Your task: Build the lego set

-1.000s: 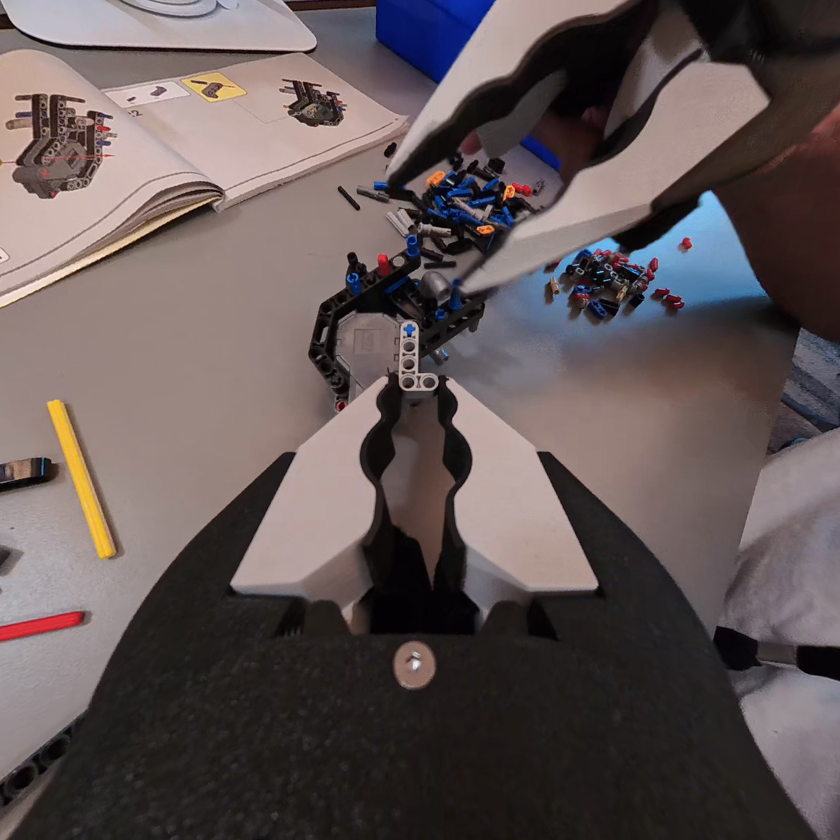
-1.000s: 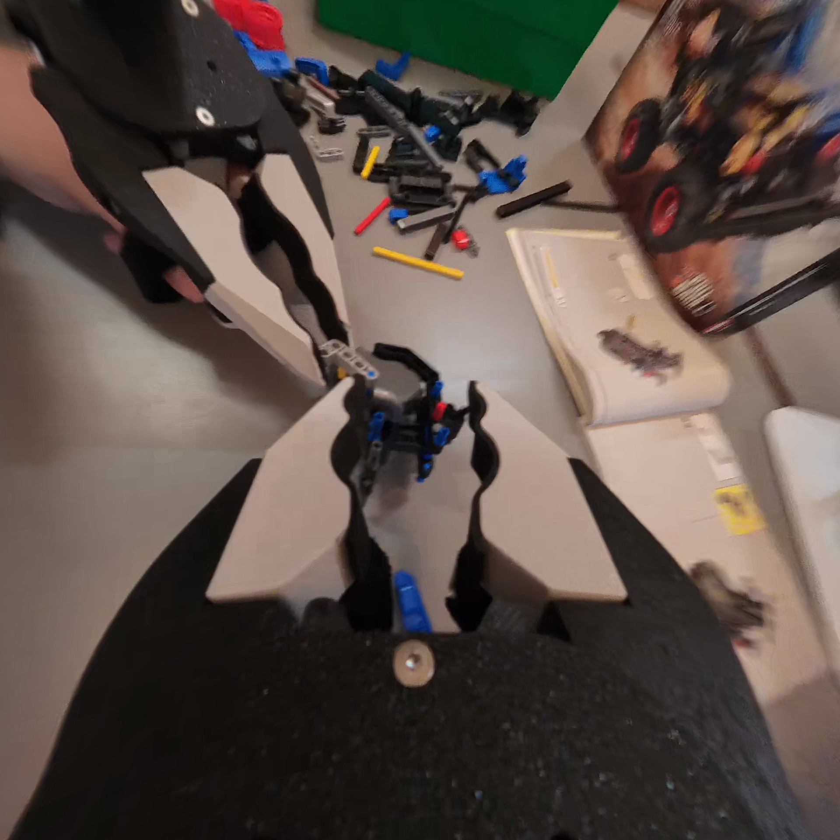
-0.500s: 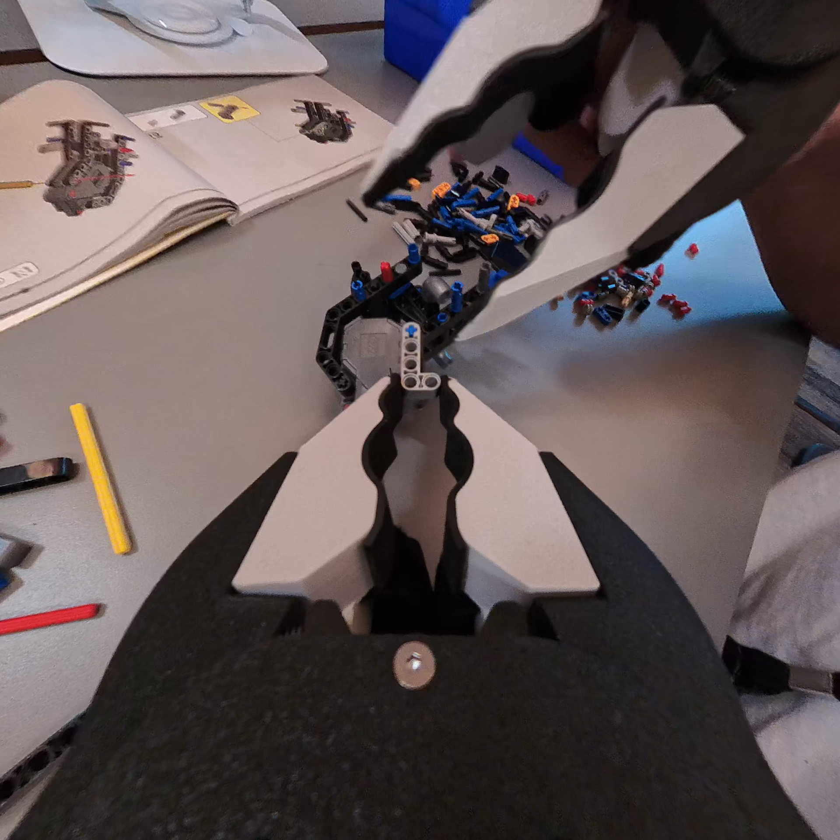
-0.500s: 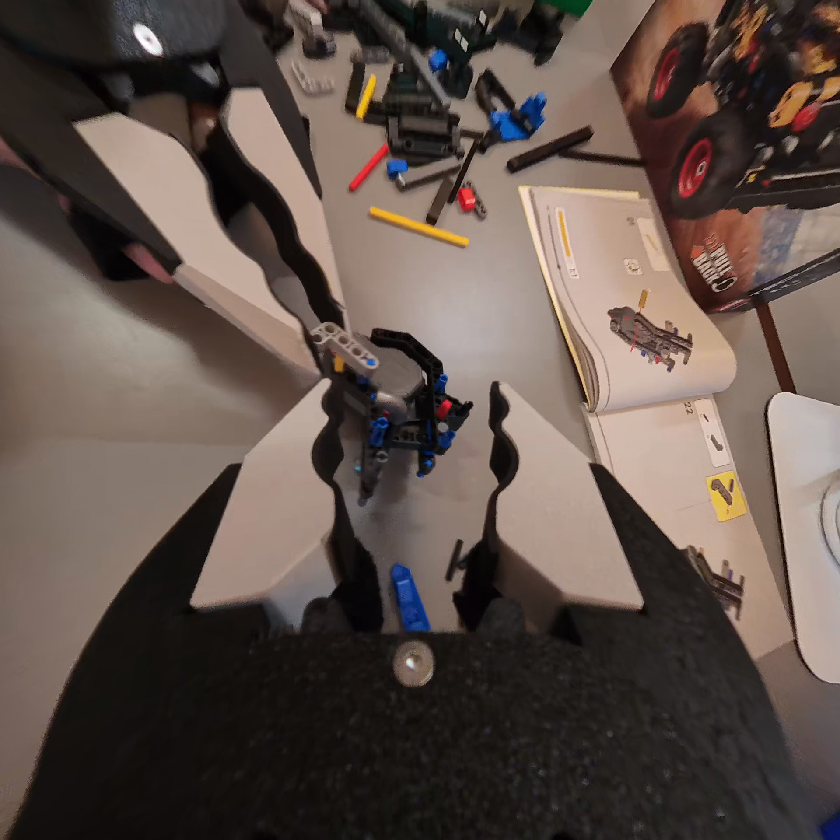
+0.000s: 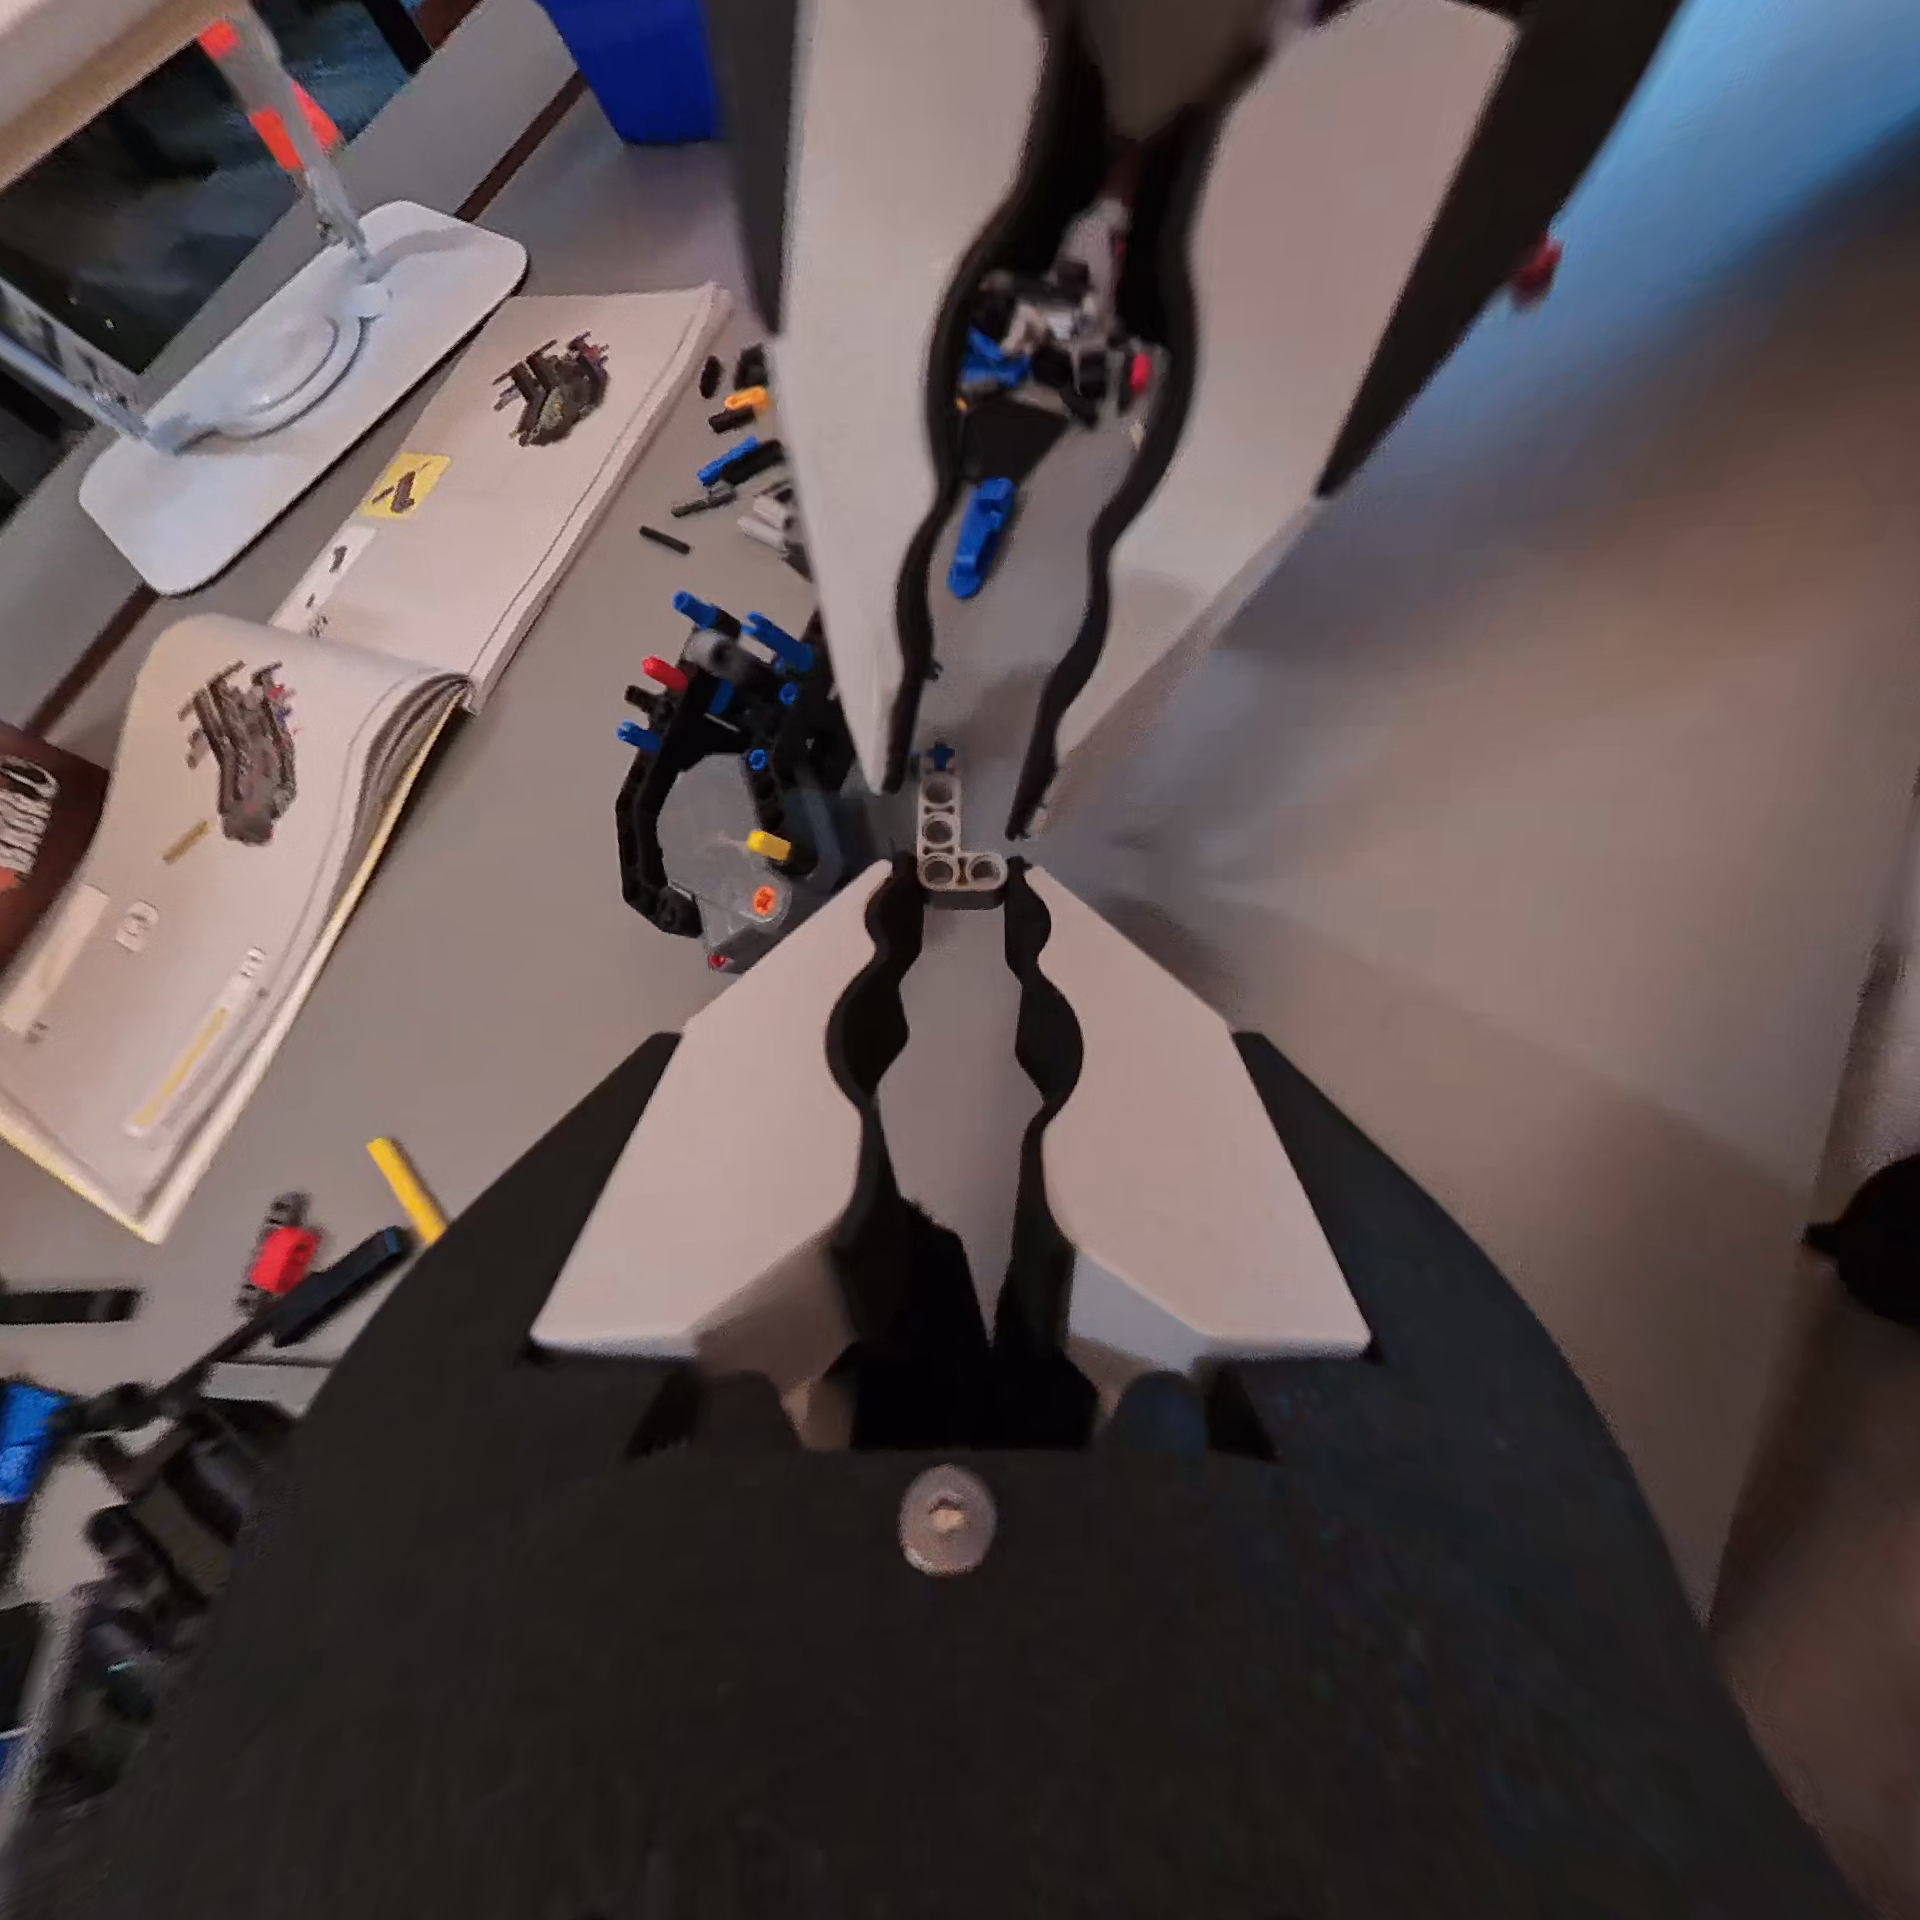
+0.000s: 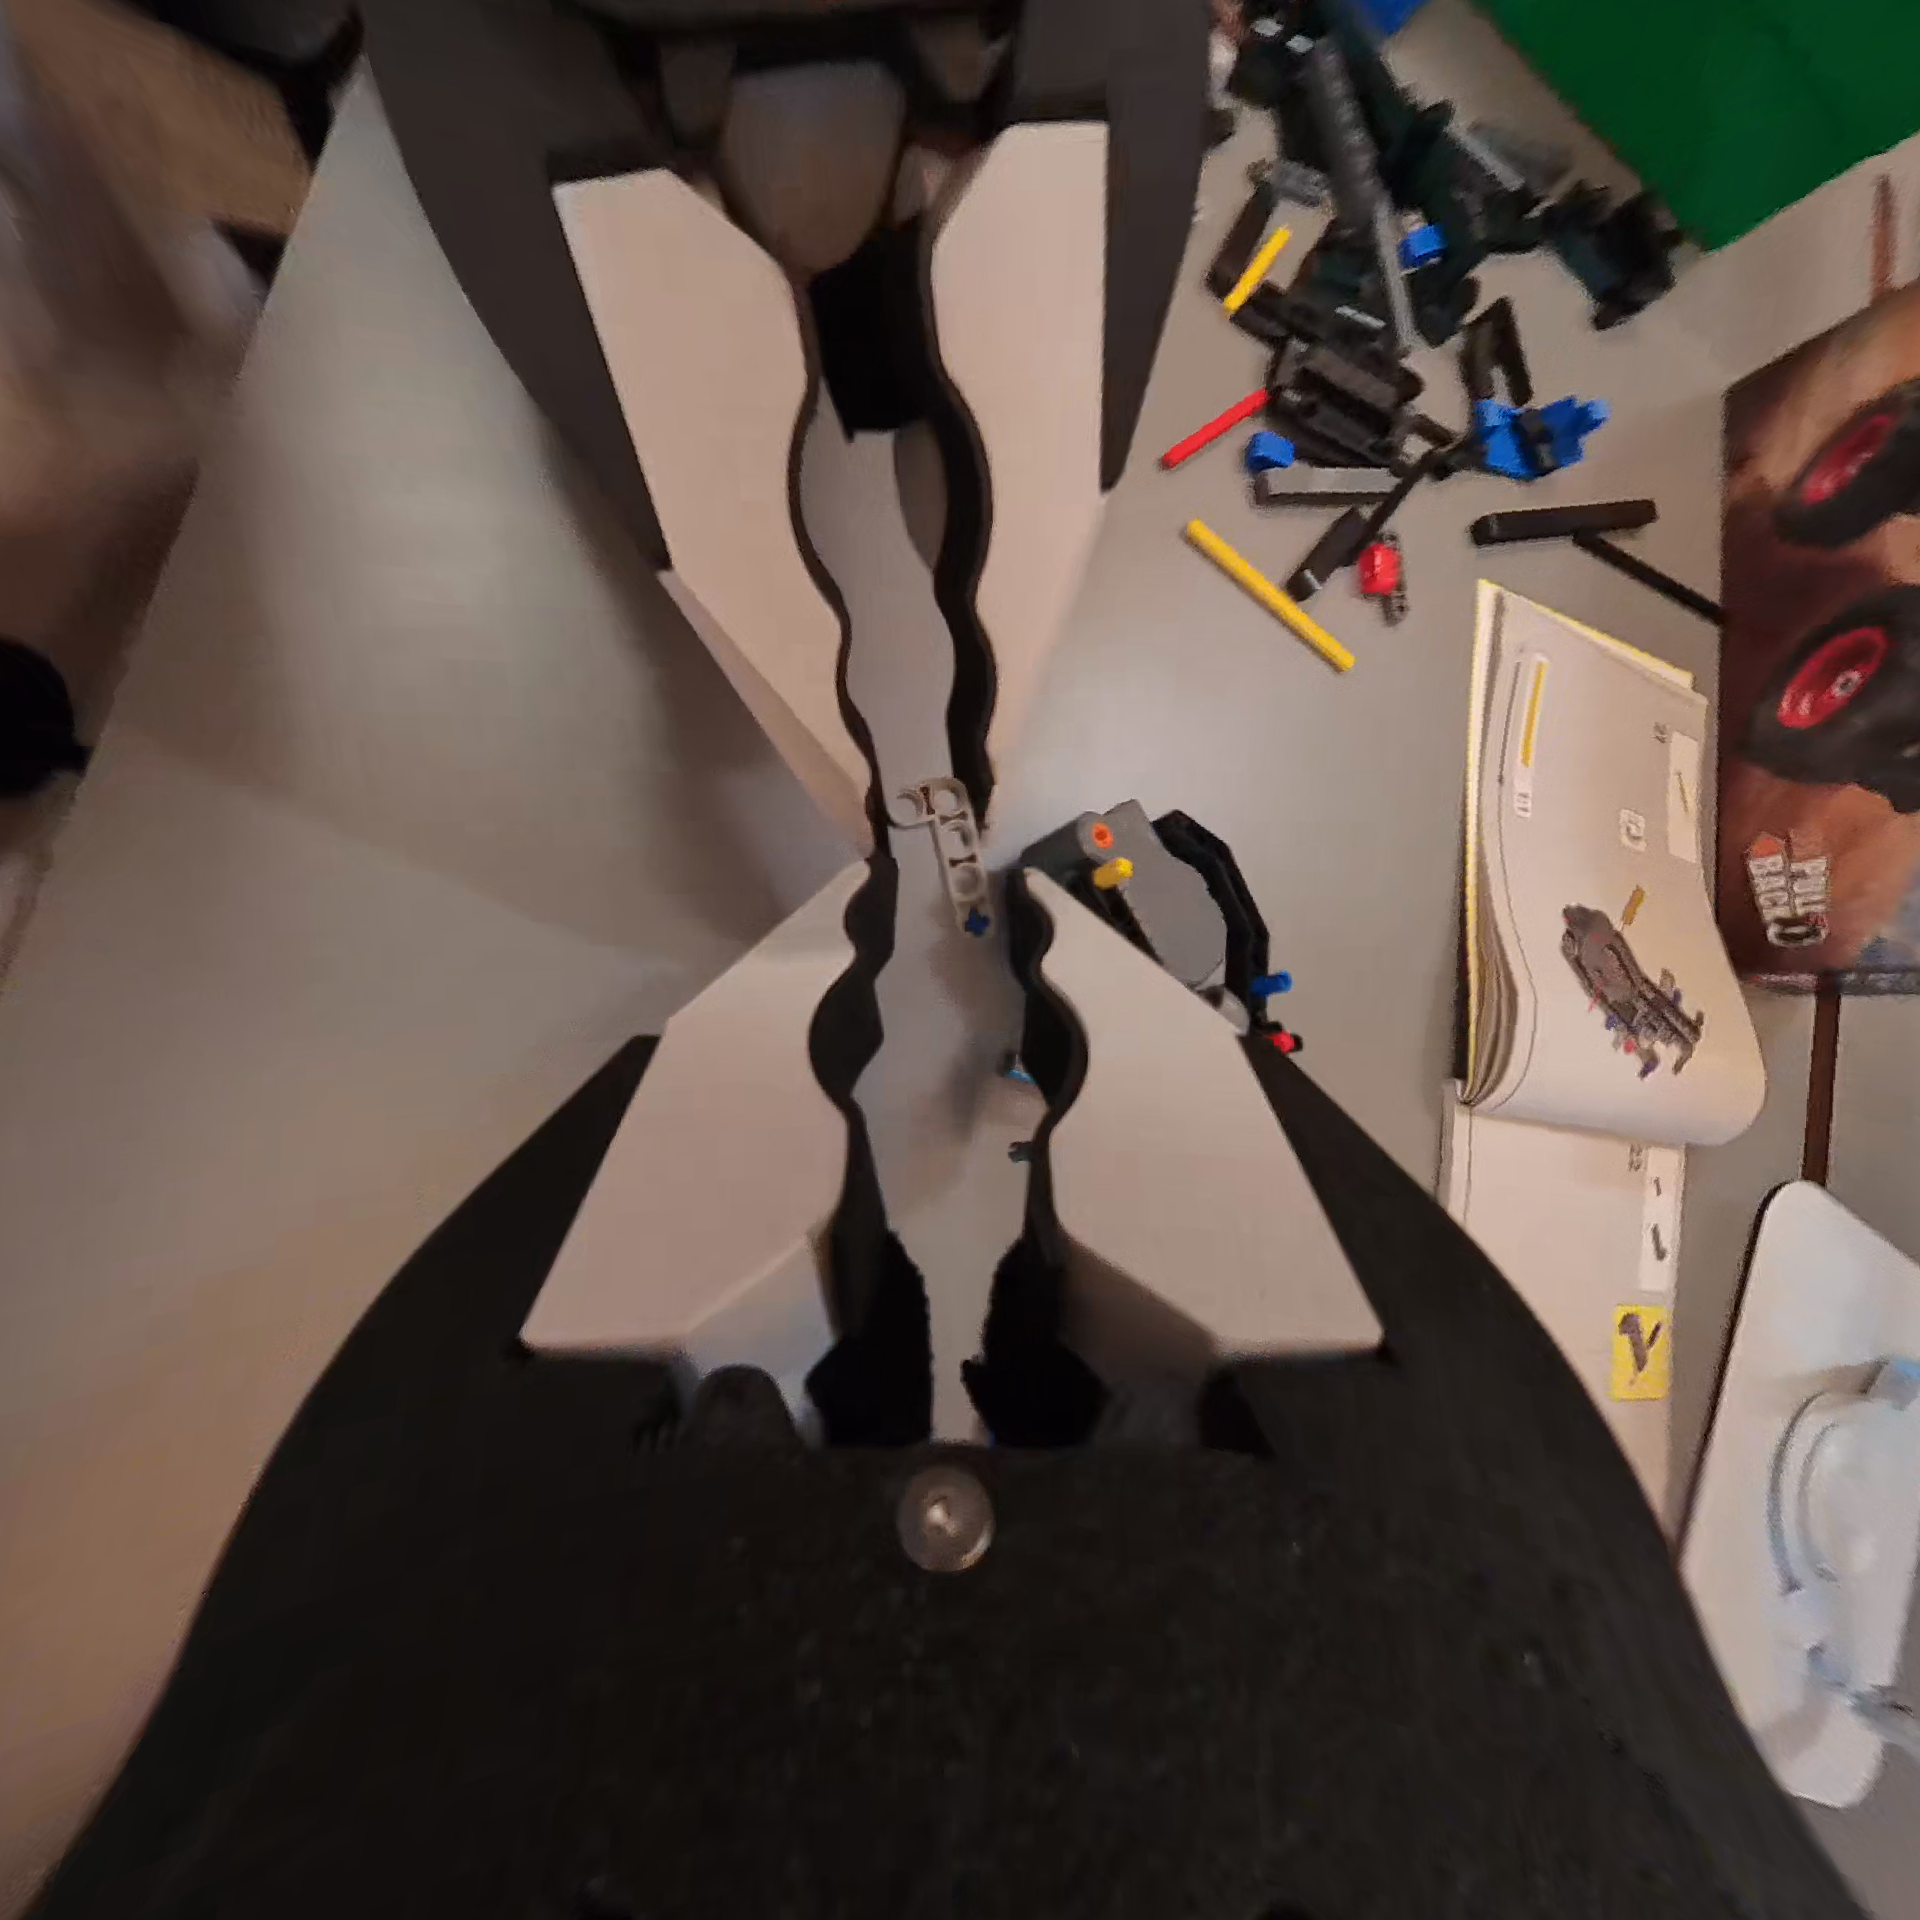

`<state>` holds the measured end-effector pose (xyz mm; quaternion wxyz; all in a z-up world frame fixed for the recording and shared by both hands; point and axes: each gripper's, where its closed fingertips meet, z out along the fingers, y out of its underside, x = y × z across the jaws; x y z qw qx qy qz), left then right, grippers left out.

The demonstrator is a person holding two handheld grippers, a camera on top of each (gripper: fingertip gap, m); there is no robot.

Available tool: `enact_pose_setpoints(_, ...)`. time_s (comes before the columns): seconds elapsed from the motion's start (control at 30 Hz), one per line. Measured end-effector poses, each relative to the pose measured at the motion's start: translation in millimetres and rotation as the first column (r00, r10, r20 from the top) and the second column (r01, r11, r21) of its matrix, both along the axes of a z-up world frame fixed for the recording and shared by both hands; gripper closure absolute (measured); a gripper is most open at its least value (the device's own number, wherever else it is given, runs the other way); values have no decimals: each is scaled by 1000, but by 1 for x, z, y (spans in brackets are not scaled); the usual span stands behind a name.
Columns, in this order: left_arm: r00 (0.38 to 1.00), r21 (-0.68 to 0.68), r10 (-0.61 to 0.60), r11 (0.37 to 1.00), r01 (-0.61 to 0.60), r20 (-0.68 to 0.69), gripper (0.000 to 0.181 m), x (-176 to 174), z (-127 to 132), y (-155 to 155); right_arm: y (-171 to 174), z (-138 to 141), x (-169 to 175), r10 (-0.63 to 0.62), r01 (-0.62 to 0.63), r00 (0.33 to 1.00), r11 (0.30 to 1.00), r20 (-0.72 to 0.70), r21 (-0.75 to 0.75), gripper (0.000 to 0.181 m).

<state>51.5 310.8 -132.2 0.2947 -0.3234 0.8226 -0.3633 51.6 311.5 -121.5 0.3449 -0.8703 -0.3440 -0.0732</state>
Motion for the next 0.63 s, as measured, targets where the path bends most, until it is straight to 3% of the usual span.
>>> enact_pose_setpoints(0.03,1000,58,-9,998,8,14,167,-1,-1,0,0,-3,0,20,-19,999,999,26,-28,163)
enact_pose_setpoints(0.13,998,191,-22,982,11,55,167,-3,-2,-1,1,-7,-3,78,-72,994,994,78,-85,174)
enact_pose_setpoints(0.23,997,242,13,970,-30,71,167,-3,-1,1,4,-7,-3,118,-106,983,990,142,-88,175)
enact_pose_setpoints(0.63,997,219,38,974,-51,63,167,-8,-1,4,7,-4,-10,146,-138,980,988,134,-67,175)
